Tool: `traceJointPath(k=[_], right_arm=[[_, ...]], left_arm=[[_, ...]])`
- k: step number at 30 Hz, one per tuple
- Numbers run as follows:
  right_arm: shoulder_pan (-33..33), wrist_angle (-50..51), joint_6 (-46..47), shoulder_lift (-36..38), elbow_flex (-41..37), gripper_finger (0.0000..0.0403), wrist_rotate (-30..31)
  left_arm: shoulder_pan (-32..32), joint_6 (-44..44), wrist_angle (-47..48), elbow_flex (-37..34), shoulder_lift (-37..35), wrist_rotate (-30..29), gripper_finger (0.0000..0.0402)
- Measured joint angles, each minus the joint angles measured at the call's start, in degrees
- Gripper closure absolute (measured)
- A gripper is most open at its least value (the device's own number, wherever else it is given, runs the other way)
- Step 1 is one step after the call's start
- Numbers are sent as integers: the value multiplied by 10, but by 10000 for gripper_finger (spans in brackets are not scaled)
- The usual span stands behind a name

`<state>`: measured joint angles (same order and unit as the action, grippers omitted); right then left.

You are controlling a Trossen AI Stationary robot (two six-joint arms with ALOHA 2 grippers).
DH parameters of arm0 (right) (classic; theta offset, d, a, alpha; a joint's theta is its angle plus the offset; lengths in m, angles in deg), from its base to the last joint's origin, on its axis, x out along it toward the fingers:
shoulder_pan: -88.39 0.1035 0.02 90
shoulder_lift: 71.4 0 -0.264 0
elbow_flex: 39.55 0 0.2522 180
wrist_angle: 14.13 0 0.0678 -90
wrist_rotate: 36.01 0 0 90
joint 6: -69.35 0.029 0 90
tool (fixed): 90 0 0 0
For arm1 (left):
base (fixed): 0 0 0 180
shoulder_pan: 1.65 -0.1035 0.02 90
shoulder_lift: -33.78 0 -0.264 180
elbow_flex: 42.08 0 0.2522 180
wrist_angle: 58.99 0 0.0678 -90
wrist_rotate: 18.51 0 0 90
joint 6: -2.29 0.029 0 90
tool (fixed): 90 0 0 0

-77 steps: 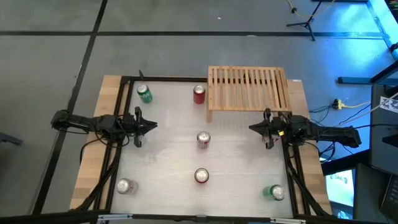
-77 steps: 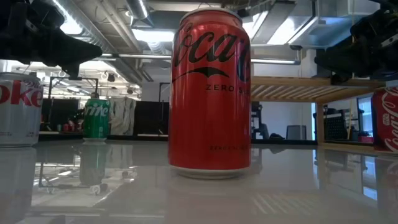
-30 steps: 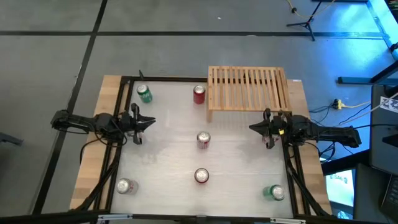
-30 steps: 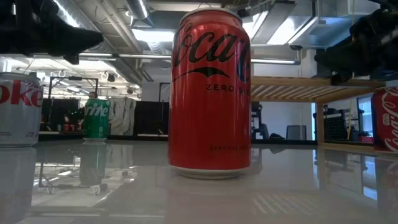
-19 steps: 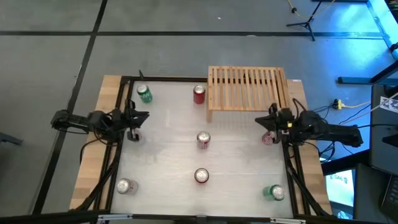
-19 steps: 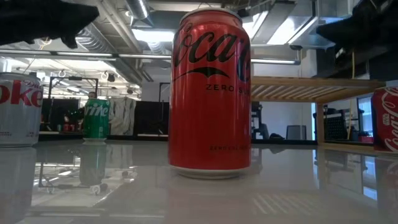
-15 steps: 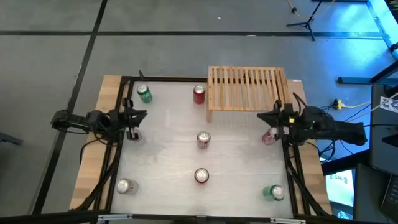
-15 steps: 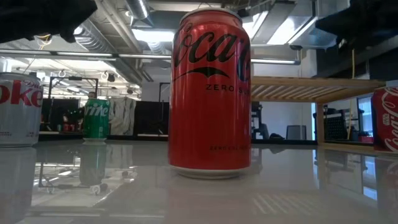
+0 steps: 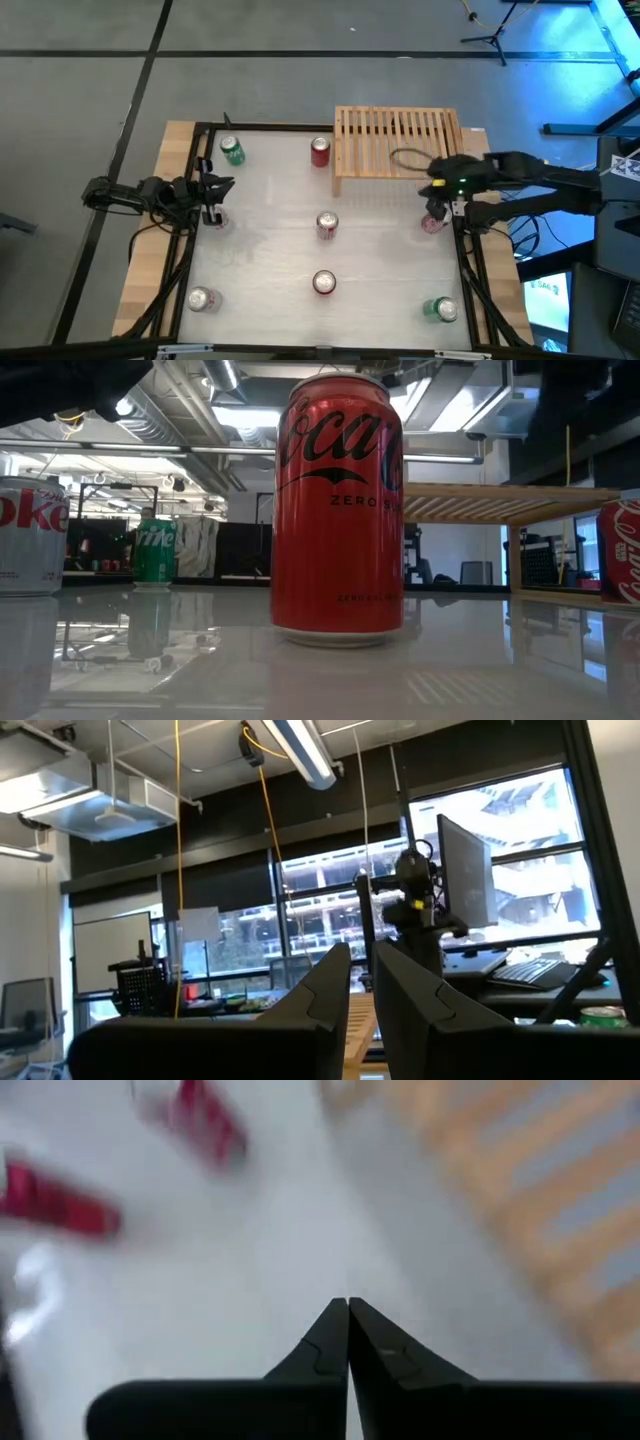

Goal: Place canned beverage on shelf
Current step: Put the right red white soda can on the shelf

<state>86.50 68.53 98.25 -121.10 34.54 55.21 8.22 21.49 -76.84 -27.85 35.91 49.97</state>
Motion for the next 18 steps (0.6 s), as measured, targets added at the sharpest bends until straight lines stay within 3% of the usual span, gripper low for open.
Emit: traceJointPath(k=[4, 10, 14, 18], right_arm=[[0, 48, 42, -58, 10, 398, -68], [0, 64, 57, -109, 10, 390, -52], [0, 105, 71, -120, 10, 348, -43], [0, 156, 87, -117, 10, 275, -48]], left_arm=[[0, 9, 0, 0, 0, 0, 362], [0, 6, -17, 0, 0, -19, 362], [0, 4, -27, 0, 0, -39, 362], [0, 8, -53, 0, 0, -36, 362]])
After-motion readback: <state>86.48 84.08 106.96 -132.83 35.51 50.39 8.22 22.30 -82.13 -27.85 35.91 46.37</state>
